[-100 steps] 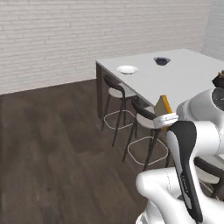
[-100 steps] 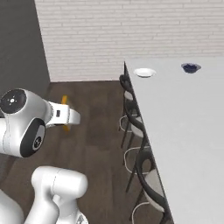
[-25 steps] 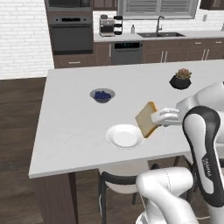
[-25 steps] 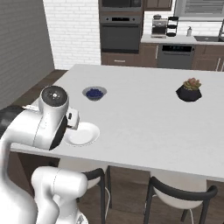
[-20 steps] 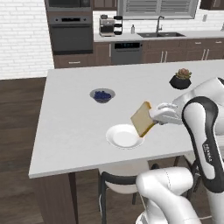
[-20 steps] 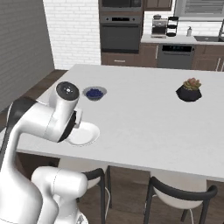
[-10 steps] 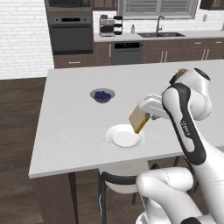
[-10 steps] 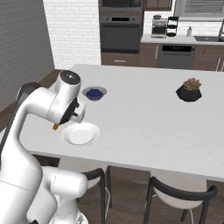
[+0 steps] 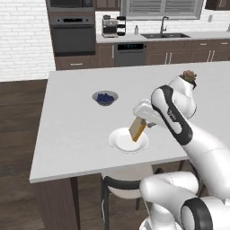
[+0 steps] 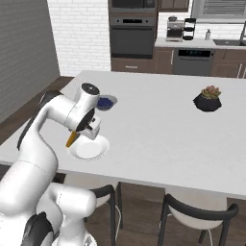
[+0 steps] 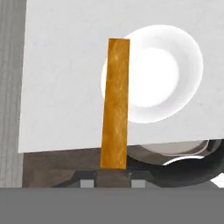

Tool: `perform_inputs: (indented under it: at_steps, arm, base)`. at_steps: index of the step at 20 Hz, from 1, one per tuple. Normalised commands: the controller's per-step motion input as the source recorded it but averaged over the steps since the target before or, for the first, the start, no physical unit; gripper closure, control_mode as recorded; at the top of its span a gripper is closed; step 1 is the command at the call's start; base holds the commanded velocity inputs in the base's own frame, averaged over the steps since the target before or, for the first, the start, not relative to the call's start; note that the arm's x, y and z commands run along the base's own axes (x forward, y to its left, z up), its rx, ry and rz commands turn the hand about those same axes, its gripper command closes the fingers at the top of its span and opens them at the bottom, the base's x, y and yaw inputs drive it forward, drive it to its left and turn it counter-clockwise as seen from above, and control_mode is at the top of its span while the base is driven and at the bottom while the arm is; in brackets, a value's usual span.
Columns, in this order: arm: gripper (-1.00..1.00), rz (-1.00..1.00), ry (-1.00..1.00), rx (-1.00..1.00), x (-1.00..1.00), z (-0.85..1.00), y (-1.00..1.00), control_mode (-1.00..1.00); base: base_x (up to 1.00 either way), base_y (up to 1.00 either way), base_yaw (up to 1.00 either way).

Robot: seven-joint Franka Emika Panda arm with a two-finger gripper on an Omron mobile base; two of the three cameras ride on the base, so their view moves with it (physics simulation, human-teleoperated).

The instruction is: Start the toaster. Once the lever pops up, take the bread to the plate on the dining counter.

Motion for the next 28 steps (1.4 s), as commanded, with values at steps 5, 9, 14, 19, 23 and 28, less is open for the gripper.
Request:
perform_inputs:
  at_steps: [5,9,14,19,23,28]
  arm:
    - [1.00,0.00,0.03,0.07,0.61,-0.12,0.00,-1.00]
    - [1.00,0.02,0.00,0.03,0.48,-0.25,0.00,-1.00]
    - [1.00,0.04,0.00,0.00,0.30,-0.39,0.00,-1.00]
    - [1.00,0.07,-0.04,0.00,0.28,-0.41,0.01,-1.00]
    - [1.00,0.10,-0.02,0.00,0.21,-0.32,0.09,-1.00]
    - [1.00,0.11,-0.03,0.00,0.08,-0.24,0.14,-1.00]
  base:
    - [0.00,0.00,0.00]
    - [0.00,0.00,0.00]
    - [0.00,0.00,0.00]
    - [0.00,0.00,0.00]
    - [0.00,0.00,0.00]
    - [0.00,0.00,0.00]
